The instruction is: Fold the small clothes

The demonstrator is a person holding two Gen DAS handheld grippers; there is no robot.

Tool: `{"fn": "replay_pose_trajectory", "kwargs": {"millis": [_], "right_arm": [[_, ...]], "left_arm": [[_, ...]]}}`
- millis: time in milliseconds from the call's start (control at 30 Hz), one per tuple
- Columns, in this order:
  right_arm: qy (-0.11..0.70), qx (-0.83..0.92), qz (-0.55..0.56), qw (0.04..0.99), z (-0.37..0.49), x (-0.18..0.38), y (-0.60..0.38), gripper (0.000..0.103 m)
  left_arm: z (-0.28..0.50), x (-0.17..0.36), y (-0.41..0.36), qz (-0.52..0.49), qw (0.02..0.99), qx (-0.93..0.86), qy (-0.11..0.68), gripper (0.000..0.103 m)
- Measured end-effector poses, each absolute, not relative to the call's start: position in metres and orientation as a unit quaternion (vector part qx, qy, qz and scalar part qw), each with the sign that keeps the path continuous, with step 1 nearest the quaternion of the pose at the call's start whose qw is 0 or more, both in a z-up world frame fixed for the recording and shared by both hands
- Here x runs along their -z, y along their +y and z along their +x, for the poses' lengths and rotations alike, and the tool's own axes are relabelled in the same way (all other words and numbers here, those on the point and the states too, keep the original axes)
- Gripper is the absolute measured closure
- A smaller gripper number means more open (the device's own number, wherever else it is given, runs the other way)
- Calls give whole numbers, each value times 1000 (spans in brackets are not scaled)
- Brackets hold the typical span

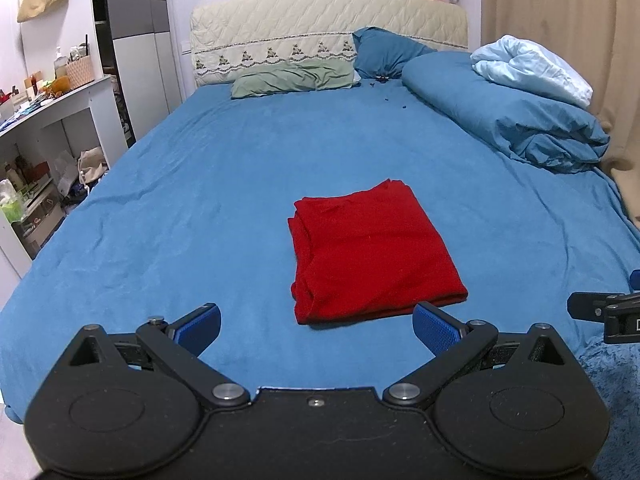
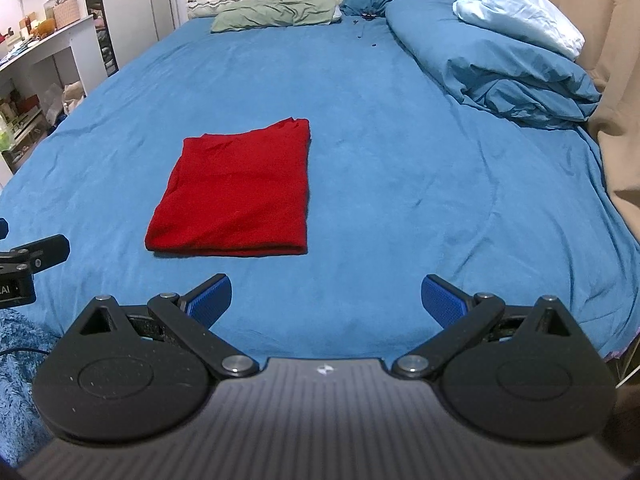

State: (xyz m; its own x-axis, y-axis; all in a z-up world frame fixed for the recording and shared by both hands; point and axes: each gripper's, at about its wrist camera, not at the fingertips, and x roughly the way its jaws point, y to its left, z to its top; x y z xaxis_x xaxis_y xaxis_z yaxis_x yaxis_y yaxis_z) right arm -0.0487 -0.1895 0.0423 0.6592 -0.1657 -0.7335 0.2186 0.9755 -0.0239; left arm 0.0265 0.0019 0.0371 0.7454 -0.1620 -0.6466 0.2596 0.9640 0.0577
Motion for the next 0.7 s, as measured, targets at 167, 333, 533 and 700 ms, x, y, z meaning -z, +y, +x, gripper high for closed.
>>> {"fn": "replay_pose_trajectory", "kwargs": {"millis": [167, 333, 533, 700], "right_arm": [[400, 105, 34, 910, -48, -42, -190, 0], [401, 106, 36, 909, -47, -42, -189, 0], [403, 106, 34, 909, -47, -40, -186, 0], [402, 106, 26, 909, -46, -40, -181, 0]], "left_arm": [[27, -38, 2, 70, 932, 112, 338, 0], [28, -39, 3, 68, 932, 112, 337, 0], [28, -39, 3, 66, 934, 107, 335, 0], [28, -40, 2, 62, 934, 106, 334, 0]]}}
